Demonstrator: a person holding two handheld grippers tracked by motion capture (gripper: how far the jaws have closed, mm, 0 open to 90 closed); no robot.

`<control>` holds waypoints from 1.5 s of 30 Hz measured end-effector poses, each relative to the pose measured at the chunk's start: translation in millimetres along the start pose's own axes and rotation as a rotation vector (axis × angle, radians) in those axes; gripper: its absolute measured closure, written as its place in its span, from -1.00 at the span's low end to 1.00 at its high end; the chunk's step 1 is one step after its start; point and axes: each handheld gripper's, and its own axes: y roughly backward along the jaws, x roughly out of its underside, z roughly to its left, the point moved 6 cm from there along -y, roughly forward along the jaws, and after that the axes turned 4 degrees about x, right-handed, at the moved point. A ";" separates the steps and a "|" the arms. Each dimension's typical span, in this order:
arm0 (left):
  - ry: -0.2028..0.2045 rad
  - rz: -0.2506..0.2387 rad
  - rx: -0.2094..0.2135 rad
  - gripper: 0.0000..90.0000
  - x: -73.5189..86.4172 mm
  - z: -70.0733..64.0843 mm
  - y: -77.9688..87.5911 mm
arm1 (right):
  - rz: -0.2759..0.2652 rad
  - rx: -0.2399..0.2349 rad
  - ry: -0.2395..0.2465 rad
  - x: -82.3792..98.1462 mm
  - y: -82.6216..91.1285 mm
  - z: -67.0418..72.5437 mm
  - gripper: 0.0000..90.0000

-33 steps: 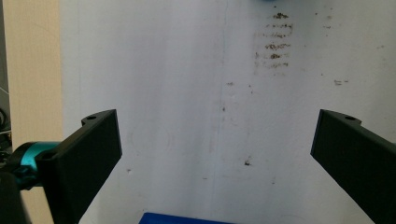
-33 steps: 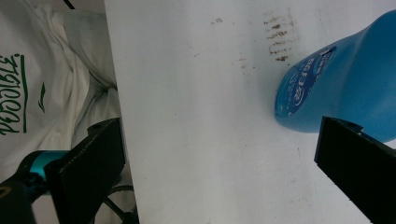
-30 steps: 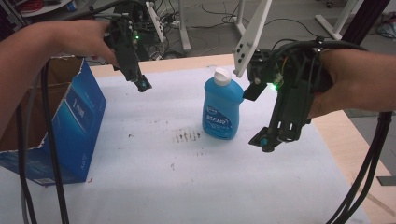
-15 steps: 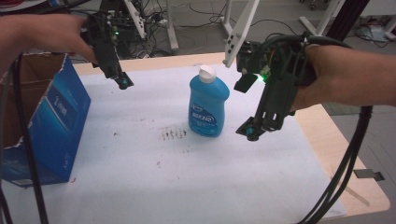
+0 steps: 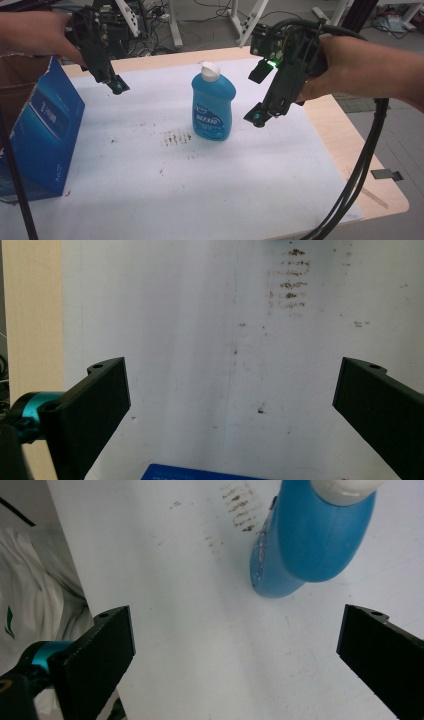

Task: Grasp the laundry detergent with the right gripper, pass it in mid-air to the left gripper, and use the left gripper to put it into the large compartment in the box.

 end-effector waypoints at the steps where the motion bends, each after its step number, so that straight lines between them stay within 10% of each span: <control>1: -0.001 -0.002 0.001 -0.96 0.0 0.0 0.1 | -0.008 -0.001 -0.010 0.8 -0.3 -1.9 -0.98; 45: -0.013 0.006 0.019 -0.96 -0.9 2.6 -8.9 | -0.336 -0.027 -0.148 34.4 -59.5 -42.0 -0.98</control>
